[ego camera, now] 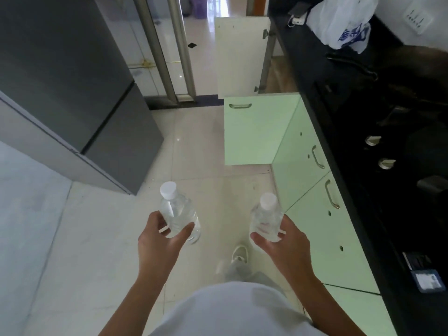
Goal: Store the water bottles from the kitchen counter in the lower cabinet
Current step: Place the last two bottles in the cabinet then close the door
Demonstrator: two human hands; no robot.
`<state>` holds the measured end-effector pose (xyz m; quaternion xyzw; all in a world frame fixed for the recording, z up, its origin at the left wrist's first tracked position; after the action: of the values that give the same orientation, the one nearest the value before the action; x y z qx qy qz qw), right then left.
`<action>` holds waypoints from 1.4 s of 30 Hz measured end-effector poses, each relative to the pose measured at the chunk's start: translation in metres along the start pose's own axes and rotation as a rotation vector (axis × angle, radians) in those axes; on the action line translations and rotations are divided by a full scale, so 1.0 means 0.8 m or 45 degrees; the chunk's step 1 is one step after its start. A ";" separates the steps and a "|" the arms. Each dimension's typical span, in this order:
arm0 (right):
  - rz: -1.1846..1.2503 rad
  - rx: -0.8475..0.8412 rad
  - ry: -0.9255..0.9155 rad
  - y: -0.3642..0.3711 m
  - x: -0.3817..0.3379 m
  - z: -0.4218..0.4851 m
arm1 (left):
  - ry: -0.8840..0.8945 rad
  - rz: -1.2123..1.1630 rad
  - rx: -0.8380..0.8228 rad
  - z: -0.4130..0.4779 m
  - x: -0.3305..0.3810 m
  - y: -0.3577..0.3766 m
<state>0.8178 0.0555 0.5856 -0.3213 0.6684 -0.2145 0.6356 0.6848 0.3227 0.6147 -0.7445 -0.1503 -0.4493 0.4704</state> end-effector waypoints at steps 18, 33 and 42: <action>0.275 -0.444 -0.365 0.214 -0.302 0.280 | -0.283 -0.146 0.518 0.263 0.013 -0.078; 0.280 -0.035 -0.017 0.237 -0.359 0.483 | 0.064 -0.079 0.035 0.609 0.144 0.010; 0.205 -0.090 -0.118 0.305 -0.418 0.672 | 0.050 -0.063 0.065 0.764 0.211 0.073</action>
<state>1.3053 0.5272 0.6005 -0.2982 0.6690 -0.1237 0.6694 1.1377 0.7698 0.6244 -0.7193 -0.1707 -0.4714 0.4809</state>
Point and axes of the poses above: each hand's wrist, its own z-axis towards the middle knuckle, its own y-axis out of the palm, x = y × z, the point moved 4 cm from there along z, towards the middle knuckle, and after that the axes turned 8 degrees about x, right-handed, at the moved point
